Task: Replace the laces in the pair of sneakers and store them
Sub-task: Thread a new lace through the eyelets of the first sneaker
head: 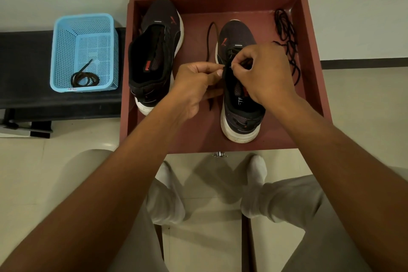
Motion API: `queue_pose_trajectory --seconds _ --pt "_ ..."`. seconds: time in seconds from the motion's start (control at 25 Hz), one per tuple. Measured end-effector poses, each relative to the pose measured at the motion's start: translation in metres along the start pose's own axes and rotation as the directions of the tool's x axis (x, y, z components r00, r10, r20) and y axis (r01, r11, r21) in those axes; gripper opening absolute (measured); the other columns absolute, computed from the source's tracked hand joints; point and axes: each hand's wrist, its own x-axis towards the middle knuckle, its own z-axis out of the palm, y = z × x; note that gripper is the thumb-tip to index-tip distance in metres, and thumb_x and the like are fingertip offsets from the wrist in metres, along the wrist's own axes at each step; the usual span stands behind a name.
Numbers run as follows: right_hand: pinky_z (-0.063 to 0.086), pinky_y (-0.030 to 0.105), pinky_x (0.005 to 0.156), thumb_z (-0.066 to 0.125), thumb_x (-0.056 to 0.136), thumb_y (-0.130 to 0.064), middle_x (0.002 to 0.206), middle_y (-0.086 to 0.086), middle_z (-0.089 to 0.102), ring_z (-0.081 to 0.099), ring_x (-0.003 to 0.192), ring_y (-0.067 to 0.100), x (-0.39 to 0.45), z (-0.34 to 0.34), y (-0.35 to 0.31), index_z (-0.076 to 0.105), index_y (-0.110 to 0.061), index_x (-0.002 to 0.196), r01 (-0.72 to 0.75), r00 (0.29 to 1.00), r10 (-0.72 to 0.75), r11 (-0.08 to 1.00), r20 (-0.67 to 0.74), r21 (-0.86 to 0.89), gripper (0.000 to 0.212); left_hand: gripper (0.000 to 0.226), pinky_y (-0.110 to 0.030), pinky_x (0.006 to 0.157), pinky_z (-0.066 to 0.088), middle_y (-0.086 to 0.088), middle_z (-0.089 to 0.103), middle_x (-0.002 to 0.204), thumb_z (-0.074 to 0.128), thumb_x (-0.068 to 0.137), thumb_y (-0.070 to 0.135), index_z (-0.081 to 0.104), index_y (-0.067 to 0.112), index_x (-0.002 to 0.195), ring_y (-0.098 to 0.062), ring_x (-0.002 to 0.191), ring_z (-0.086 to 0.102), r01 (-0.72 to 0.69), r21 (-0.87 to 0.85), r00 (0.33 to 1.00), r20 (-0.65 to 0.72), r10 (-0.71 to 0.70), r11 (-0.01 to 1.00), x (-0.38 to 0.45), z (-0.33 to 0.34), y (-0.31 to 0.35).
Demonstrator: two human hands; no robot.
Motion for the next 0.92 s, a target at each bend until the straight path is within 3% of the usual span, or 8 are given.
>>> queue_pose_trajectory --seconds 0.16,0.4,0.6,0.92 --pt "0.05 0.021 0.071 0.069 0.092 -0.02 0.09 -0.007 0.076 0.067 0.077 0.007 -0.001 0.001 -0.002 0.08 -0.019 0.092 -0.017 1.0 0.018 1.0 -0.019 0.023 0.011 0.018 -0.038 0.082 0.063 -0.018 0.076 0.11 0.068 0.098 0.014 0.075 0.001 0.11 -0.028 0.102 0.075 0.003 -0.004 1.0 0.004 -0.003 1.0 -0.002 -0.002 0.008" --pt "0.05 0.022 0.073 0.068 0.093 -0.021 0.094 -0.006 0.076 0.065 0.079 0.007 -0.001 0.002 -0.003 0.079 -0.02 0.094 -0.025 1.0 0.025 1.0 -0.015 -0.007 0.011 0.018 -0.031 0.075 0.061 -0.015 0.077 0.106 0.06 0.1 0.002 0.075 -0.001 0.11 -0.024 0.099 0.075 -0.04 0.037 0.999 0.02 0.039 0.999 0.0 -0.006 0.006" --pt "0.058 0.036 0.078 0.066 0.092 -0.021 0.089 -0.001 0.076 0.069 0.081 0.015 -0.004 0.008 -0.008 0.079 -0.017 0.09 0.0 0.999 -0.002 0.998 -0.049 -0.059 0.014 0.017 -0.03 0.071 0.061 -0.014 0.078 0.099 0.063 0.097 -0.002 0.075 -0.003 0.11 -0.021 0.088 0.076 -0.067 0.037 0.998 -0.013 0.068 0.997 0.002 -0.003 0.002" --pt "0.039 0.006 0.057 0.069 0.09 -0.017 0.08 -0.004 0.073 0.066 0.071 0.009 -0.002 -0.001 -0.011 0.079 -0.018 0.084 -0.105 0.994 0.105 0.994 0.007 -0.019 0.012 0.016 -0.037 0.076 0.062 -0.018 0.077 0.102 0.069 0.093 0.0 0.075 -0.003 0.108 -0.028 0.094 0.076 -0.063 -0.005 0.998 -0.022 0.063 0.998 0.005 -0.001 -0.002"
